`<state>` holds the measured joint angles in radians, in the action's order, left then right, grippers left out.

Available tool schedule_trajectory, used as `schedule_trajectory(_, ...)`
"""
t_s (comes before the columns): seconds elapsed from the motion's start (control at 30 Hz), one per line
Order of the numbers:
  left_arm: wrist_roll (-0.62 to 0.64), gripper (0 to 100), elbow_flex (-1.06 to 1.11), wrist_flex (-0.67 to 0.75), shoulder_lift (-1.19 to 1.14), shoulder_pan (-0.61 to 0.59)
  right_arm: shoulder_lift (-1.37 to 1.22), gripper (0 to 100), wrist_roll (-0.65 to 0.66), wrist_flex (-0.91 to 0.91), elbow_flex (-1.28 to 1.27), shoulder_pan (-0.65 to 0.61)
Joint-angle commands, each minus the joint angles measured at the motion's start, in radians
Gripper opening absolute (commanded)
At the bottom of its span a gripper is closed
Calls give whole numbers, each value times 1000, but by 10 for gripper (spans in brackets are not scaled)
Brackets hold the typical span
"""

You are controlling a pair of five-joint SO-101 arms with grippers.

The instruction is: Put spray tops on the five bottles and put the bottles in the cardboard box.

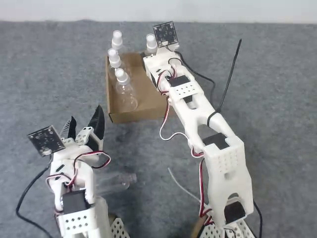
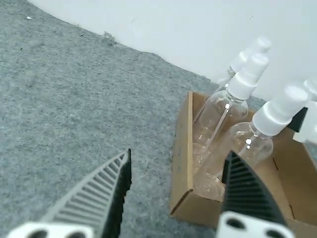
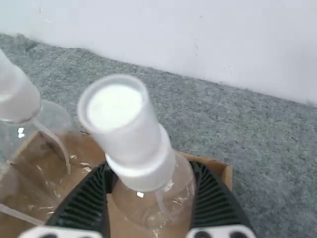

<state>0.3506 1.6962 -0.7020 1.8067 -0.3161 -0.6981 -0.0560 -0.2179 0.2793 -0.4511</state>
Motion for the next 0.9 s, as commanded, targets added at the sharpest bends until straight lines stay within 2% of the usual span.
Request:
schedule_trajectory(0.0,-6,283,-10,34,-8,-5,2,34,12,-1,29,18)
schedule_trajectory(0.27,-6,283,-10,34,-8,-5,1,207,12,-19,20,19)
schedule_trajectory(0.57,-6,283,-10,34,-8,-5,1,275,12,-51,17,19)
schedule_trajectory(0.87,-6,283,-10,34,-8,-5,12,278,12,-64,17,18)
